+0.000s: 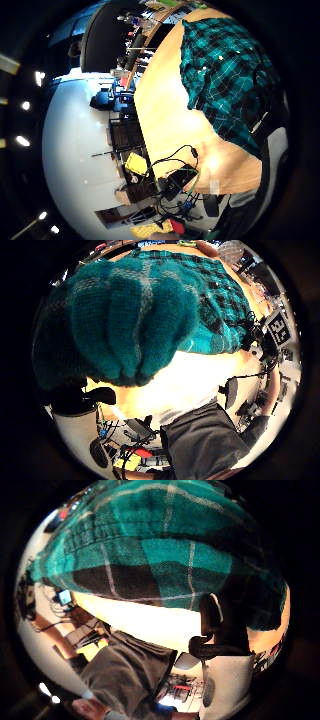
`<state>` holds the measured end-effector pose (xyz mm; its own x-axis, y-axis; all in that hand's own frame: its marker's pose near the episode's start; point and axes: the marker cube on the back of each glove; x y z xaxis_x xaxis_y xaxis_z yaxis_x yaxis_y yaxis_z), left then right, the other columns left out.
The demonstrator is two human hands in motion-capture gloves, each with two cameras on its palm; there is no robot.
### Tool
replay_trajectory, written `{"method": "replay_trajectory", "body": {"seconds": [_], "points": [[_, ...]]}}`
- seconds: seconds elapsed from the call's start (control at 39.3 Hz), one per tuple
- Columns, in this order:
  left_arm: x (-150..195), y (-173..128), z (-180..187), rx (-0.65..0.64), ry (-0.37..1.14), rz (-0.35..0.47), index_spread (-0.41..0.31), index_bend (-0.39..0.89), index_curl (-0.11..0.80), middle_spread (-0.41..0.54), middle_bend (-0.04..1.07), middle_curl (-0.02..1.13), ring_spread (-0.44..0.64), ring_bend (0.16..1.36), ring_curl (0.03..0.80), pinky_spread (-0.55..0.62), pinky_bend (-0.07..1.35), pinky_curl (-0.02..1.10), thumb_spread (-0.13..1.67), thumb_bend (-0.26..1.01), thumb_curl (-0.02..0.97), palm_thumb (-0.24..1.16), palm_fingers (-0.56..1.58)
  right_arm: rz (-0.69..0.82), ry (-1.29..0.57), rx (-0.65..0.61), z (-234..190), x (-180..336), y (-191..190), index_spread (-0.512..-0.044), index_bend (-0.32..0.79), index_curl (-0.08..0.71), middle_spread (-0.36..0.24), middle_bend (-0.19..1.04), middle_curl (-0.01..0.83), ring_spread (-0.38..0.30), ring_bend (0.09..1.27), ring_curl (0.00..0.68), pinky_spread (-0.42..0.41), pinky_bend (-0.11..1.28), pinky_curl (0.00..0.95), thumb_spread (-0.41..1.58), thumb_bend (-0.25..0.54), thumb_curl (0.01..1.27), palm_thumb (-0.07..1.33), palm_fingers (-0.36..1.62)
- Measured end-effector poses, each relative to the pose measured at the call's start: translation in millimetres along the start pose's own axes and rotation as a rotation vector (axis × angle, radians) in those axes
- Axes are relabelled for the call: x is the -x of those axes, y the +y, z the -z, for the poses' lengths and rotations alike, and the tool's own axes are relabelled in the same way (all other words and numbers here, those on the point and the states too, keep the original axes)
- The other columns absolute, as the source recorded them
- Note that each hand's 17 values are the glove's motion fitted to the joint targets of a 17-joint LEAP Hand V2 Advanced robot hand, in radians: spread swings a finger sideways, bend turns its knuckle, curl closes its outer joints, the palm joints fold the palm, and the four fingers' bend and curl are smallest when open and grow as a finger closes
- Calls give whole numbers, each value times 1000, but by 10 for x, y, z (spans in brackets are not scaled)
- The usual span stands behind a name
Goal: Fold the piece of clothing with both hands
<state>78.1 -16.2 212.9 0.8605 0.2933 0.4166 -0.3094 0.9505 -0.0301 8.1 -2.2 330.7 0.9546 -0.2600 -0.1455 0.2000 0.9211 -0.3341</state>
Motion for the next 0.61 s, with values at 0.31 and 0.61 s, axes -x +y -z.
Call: {"method": "replay_trajectory", "body": {"seconds": [0.31, 0.61], "points": [[-18, 236, -129, 84, 20, -47, -261, 145, 388, -311, 361, 490, -359, 540, 390, -455, 576, 373, 1246, 131, 411, 740, 1214, -8, 56, -168, 213, 8, 68, -272, 149, 299, -130, 315, 457, -189, 595, 416, -202, 441, 365, 1116, 67, 421, 1044, 1234], [54, 784, 137, 170, 103, -151, -265, 149, 397, -318, 353, 510, -362, 530, 404, -448, 538, 376, 1264, 94, 427, 755, 1210, 35, 130, -131, 830, 40, 693, -253, 154, 334, -153, 362, 486, -221, 606, 441, -273, 472, 395, 1116, 51, 428, 1101, 1260]]}}
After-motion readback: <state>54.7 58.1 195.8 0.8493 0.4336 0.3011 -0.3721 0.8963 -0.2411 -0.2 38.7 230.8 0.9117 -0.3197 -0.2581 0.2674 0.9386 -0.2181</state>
